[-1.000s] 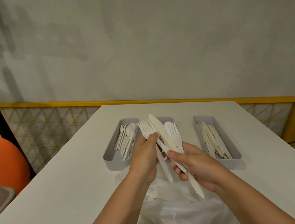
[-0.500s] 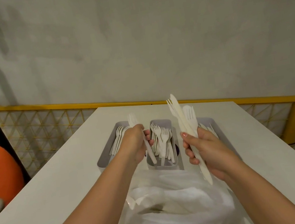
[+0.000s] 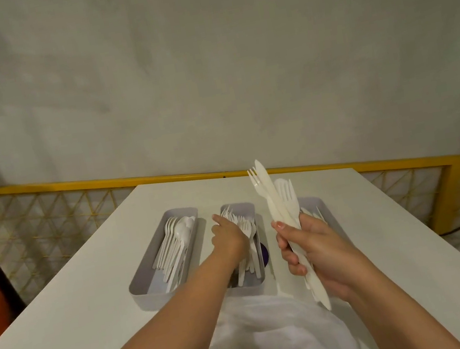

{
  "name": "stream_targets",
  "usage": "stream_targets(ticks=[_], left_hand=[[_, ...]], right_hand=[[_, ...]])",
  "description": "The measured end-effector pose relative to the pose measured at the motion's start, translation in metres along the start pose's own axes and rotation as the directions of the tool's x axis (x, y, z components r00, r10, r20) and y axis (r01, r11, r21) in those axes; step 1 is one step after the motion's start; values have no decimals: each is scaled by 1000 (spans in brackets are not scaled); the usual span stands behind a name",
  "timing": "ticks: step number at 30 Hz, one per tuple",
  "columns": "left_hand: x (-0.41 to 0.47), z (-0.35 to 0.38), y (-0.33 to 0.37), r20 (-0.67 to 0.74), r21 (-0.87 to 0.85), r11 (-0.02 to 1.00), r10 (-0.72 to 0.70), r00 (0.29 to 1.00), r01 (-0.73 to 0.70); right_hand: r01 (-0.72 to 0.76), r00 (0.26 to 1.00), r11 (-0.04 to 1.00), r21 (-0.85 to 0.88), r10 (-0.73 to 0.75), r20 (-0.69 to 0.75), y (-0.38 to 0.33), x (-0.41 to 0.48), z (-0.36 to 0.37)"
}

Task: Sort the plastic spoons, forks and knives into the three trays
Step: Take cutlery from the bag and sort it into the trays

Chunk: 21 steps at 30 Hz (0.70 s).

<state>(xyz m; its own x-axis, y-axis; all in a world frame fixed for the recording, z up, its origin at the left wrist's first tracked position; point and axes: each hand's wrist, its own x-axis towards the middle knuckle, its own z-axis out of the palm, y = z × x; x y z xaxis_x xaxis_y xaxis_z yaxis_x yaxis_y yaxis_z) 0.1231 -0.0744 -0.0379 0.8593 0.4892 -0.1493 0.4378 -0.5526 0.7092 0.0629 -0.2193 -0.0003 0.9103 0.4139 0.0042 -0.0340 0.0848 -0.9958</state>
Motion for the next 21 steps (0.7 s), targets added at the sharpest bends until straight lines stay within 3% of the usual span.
stream_targets(ticks=[8,12,15,17,19,21], left_hand=[[-6,10,1,8,107,994,36,999,-37],[-19,-4,8,-103,-46,970,234,967,-240],[-34,-25,15,-347,-122,806,512,786,-579],[-43,-38,20,-402,-58,668,665,630,-742],[-49,-49,22,-325,49,561,791,517,-827],[-51,-55,21,-195,181,482,872,449,-857]], right_hand=[[-21,999,999,29,20,33,-3,1,-6],[-38,999,998,49,36,40,-5,0,-9],[-62,998,997,35,60,36,-6,0,-11],[-84,996,996,22,83,25,-5,0,-12],[-102,994,995,19,101,28,-5,-1,-12],[-110,993,994,15,109,38,-5,-1,-11]])
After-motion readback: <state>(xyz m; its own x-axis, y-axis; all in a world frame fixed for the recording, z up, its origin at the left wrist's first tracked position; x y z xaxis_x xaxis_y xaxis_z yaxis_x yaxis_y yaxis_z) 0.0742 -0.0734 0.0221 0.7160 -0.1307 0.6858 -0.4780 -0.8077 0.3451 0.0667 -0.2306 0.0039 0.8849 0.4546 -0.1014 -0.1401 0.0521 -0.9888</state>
